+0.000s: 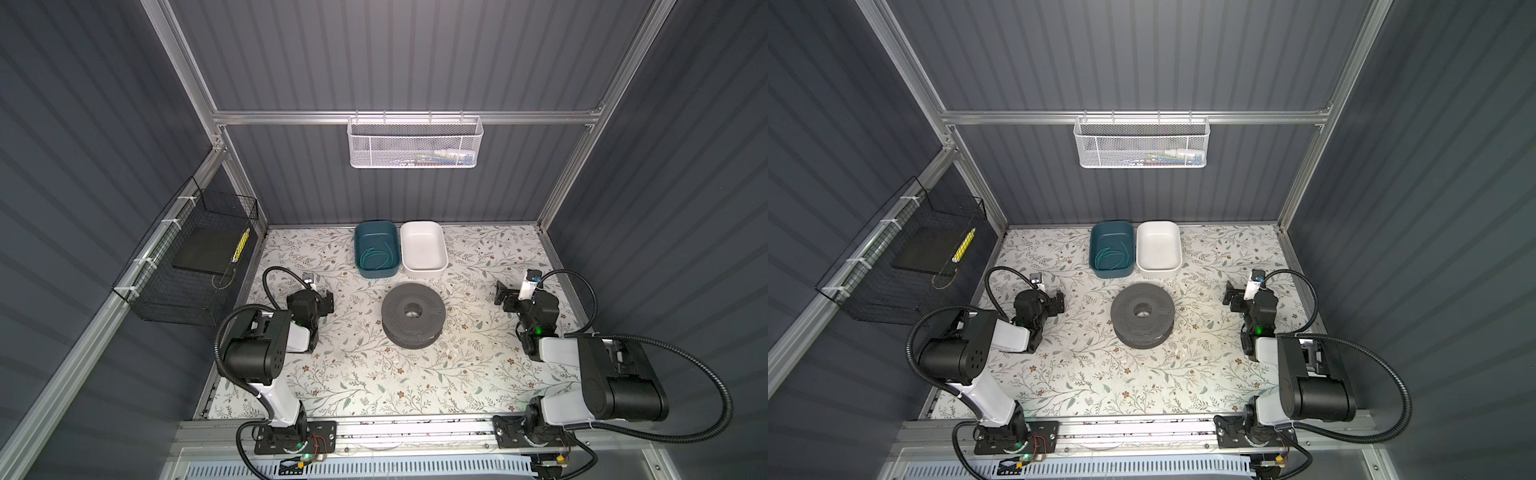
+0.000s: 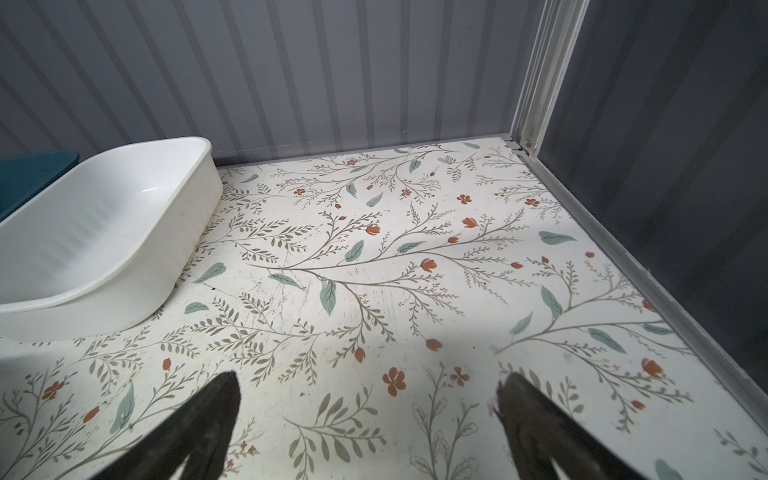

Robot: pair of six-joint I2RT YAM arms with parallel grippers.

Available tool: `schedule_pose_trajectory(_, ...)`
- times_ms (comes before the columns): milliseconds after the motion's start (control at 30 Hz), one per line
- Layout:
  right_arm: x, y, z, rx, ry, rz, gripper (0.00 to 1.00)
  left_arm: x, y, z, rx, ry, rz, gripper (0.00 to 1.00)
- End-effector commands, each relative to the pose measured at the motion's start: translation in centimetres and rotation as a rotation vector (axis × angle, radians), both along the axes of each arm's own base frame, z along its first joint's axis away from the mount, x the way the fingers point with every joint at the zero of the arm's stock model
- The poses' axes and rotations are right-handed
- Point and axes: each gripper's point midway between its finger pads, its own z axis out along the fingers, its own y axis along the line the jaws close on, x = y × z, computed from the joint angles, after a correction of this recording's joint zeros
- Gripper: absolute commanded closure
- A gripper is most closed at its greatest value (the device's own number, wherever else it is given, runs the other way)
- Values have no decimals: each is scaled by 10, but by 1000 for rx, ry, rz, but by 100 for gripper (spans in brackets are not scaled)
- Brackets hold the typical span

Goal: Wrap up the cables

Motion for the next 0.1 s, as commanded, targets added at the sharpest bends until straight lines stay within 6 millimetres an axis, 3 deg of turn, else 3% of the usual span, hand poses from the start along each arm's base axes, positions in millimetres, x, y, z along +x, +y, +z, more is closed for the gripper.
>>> schedule_pose_trajectory(0, 4, 2, 2, -7, -2, 15, 1, 4, -2, 11, -18, -33, -3, 0)
schedule_pose_trajectory(67, 3, 2, 3, -8, -7, 14, 1, 4, -2, 12, -18, -33, -3, 1)
